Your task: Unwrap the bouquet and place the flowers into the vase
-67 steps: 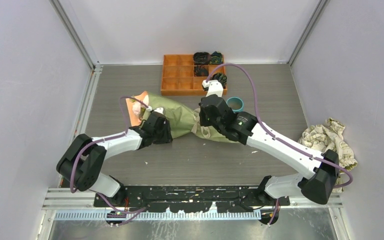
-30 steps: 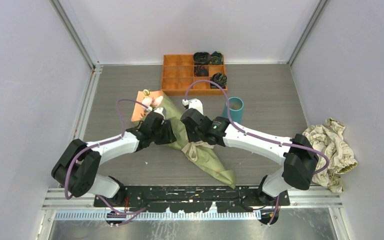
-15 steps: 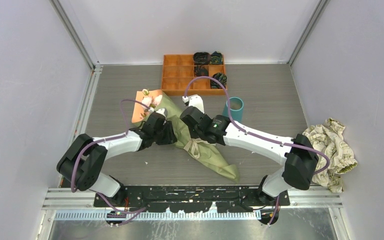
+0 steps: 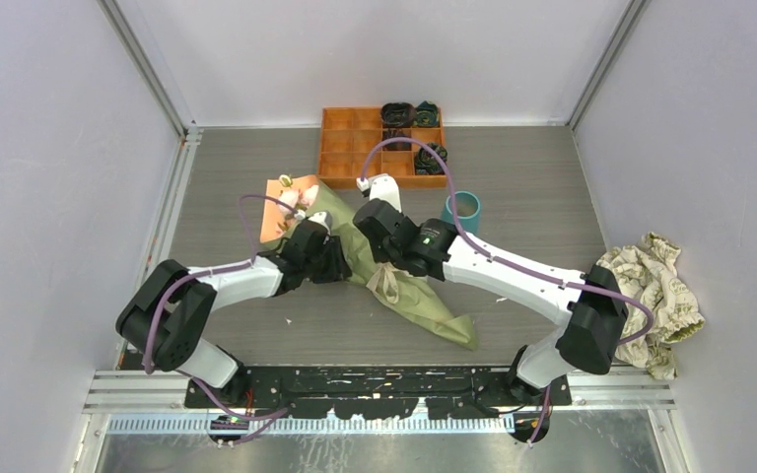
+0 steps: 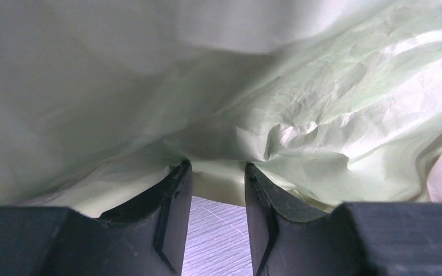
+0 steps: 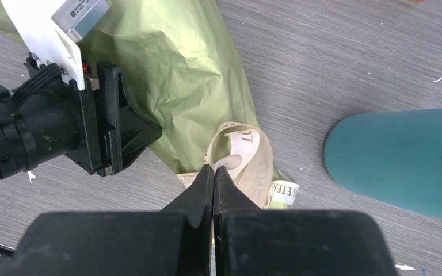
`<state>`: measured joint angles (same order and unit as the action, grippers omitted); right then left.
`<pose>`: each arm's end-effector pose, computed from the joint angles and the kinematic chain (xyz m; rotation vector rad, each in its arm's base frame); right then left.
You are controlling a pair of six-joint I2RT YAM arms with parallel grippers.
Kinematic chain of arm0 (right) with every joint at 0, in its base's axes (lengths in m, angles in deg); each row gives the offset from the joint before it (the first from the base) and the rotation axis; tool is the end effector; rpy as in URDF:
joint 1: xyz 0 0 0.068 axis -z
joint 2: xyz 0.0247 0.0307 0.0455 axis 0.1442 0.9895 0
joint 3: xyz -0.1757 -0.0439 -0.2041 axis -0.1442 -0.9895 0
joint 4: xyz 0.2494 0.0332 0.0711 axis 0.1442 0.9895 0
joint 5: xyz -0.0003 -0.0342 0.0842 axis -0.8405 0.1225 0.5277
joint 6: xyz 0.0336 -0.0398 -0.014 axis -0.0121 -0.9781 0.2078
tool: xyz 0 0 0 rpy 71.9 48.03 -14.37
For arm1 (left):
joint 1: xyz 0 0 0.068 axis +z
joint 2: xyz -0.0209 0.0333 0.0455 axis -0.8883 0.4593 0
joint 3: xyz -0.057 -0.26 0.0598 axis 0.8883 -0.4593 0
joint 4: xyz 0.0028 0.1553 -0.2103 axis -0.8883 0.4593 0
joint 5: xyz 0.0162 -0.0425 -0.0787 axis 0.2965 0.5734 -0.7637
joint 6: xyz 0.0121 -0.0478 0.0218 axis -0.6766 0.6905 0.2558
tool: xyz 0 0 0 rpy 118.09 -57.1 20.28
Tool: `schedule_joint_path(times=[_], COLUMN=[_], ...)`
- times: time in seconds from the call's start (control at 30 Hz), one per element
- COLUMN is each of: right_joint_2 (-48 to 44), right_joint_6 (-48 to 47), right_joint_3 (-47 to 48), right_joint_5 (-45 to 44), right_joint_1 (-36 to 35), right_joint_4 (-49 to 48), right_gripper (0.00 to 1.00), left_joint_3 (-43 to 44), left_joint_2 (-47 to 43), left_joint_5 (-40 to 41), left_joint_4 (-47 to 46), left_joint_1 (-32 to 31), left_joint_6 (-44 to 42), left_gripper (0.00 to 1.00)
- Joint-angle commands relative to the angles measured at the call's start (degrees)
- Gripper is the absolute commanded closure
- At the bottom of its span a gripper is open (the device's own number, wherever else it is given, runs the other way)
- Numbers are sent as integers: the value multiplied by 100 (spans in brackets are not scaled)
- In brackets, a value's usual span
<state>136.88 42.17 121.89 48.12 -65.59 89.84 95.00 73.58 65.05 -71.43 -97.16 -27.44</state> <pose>0.1907 0.2665 0.3063 -0.4101 2.2393 0.1742 0.2351 -0.1628 0.1521 -0.1075 2.4867 -0.6227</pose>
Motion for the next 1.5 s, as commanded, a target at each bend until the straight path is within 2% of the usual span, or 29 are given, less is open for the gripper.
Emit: schedule_joint_path(times=[0.0, 0.47, 0.67, 0.83, 1.03, 1.17, 1.3, 1.47], right_joint_2=[-187, -1402, -1507, -1428, -1201, -1073, -979, -1250], right_joint_6=[-212, -466, -475, -255, 215, 313, 390, 537], right_joint_3=[527, 1494, 1608, 978, 144, -247, -423, -633], right_joint_5=[-294, -141, 47, 59, 673, 833, 780, 866], right_joint_1=[6, -7, -3, -5, -8, -5, -8, -6], right_joint_4=[13, 170, 297, 284, 111, -61, -139, -177], right_gripper=[99, 99, 99, 99, 99, 99, 99, 99], left_joint_3=[73, 166, 170, 169, 347, 374, 231, 8], left_joint_2=[181, 529, 549, -206, -1400, -2086, -2193, -1587], left_joint_5=[84, 117, 69, 101, 362, 215, -712, -1733], left_joint_4=[-31, -61, -82, 366, 1315, 1565, 962, -461], left_joint_1=[-16, -13, -14, -16, -15, -17, -16, -166], left_joint_6=[-61, -81, -66, -129, -239, -167, 101, 644], left_gripper=[60, 60, 61, 61, 60, 59, 53, 47])
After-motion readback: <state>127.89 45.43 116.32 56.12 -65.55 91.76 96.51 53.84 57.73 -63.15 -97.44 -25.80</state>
